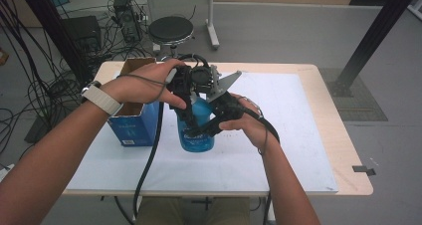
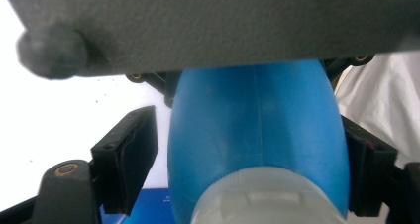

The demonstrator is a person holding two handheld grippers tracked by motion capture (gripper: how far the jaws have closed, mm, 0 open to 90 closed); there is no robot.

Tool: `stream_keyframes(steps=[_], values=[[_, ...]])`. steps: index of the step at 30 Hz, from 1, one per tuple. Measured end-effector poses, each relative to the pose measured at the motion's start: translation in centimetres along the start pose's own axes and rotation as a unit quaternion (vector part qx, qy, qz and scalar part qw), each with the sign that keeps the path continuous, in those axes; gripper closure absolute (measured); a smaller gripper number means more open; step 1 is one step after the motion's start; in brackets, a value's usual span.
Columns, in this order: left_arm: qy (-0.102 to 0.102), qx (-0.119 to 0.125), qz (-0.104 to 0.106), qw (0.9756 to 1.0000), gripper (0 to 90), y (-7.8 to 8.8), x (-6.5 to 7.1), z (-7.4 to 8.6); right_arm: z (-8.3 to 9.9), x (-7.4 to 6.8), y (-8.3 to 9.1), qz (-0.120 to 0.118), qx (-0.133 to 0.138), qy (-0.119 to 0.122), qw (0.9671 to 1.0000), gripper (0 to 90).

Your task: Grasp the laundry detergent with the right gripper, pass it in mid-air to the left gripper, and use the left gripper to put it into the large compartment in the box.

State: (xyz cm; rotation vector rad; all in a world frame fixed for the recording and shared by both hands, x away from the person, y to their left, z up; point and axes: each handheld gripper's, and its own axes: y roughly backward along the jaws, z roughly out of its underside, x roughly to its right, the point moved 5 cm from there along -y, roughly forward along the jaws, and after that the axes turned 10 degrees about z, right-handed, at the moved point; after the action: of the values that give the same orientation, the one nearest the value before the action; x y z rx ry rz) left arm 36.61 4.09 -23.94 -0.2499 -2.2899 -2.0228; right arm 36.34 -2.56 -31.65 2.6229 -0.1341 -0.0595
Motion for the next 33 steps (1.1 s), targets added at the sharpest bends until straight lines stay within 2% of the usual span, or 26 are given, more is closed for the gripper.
stream_keyframes(steps=[6,15,16,17,33], values=[[-0.001,-0.003,0.009,1.0000,29.8,-0.21,0.05,0.00,0.03,-0.03,-0.05,-0.001,-0.002,0.001,1.0000,43.1],[-0.001,-0.009,0.010,0.9999,31.6,-0.30,0.11,0.07,0.10,-0.08,-0.20,-0.005,-0.001,0.002,1.0000,43.1],[-0.002,-0.006,0.019,0.9998,34.5,-0.29,0.18,0.06,0.10,-0.06,-0.21,-0.004,-0.001,0.003,1.0000,43.2],[-0.002,-0.005,0.017,0.9998,37.3,-0.33,0.18,0.06,0.12,-0.10,-0.20,-0.004,-0.003,0.003,1.0000,43.1],[-0.002,-0.003,0.017,0.9999,37.7,-0.61,0.07,0.16,0.36,-0.04,-0.30,-0.003,-0.008,0.001,1.0000,43.1]])
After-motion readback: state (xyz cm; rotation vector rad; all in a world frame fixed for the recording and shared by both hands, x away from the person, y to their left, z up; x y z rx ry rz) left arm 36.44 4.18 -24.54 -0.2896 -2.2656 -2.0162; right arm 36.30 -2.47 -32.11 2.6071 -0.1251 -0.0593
